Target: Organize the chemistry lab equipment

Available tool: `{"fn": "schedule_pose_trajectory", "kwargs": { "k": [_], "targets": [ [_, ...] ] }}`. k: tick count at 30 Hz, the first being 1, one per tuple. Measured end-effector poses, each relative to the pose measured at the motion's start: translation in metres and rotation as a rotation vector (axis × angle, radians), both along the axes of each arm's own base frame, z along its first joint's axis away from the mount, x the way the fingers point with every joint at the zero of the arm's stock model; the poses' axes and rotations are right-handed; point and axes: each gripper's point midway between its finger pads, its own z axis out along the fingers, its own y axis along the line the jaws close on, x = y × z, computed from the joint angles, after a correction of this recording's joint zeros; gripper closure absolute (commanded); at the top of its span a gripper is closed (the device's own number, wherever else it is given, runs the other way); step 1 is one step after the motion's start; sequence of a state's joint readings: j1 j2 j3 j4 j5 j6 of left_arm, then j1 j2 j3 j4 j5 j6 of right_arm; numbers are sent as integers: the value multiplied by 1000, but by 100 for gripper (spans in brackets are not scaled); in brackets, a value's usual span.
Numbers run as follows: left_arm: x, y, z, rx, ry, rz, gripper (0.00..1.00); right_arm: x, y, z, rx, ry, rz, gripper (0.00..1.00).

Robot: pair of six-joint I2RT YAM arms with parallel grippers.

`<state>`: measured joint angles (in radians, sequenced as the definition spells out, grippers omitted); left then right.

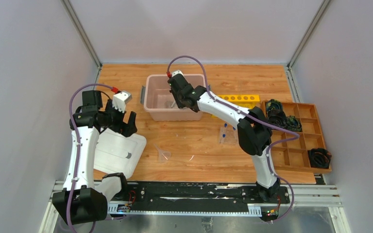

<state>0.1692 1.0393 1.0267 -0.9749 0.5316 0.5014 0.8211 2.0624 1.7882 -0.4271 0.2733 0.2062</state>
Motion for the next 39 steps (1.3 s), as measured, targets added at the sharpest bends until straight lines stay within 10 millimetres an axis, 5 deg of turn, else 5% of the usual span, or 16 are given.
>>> {"fn": "schedule_pose_trajectory", "kwargs": {
  "k": [4,11,15,18,22,28,34,39],
  "targets": [
    [0,0,-1,-1,5,0,0,2,1,11,15,-13,-7,38],
    [1,1,-3,2,10,-2,0,-16,-12,78,95,-121,-7,32],
    [1,3,-4,15,10,-2,0,-64,-6,131,201,-215,82,31],
    [2,6,-6,31,15,0,0,-119,17,143,266,-237,230,34],
    [3,11,-10,60,27,7,0,-184,44,98,250,-146,455,38],
    [6,26,-12,142,27,24,0,-227,30,1,173,95,539,37],
    [4,38,-21,194,71,35,0,-264,43,-30,152,157,611,37],
    [2,42,-23,215,77,31,0,-255,44,-57,46,115,613,38]
  ]
}}
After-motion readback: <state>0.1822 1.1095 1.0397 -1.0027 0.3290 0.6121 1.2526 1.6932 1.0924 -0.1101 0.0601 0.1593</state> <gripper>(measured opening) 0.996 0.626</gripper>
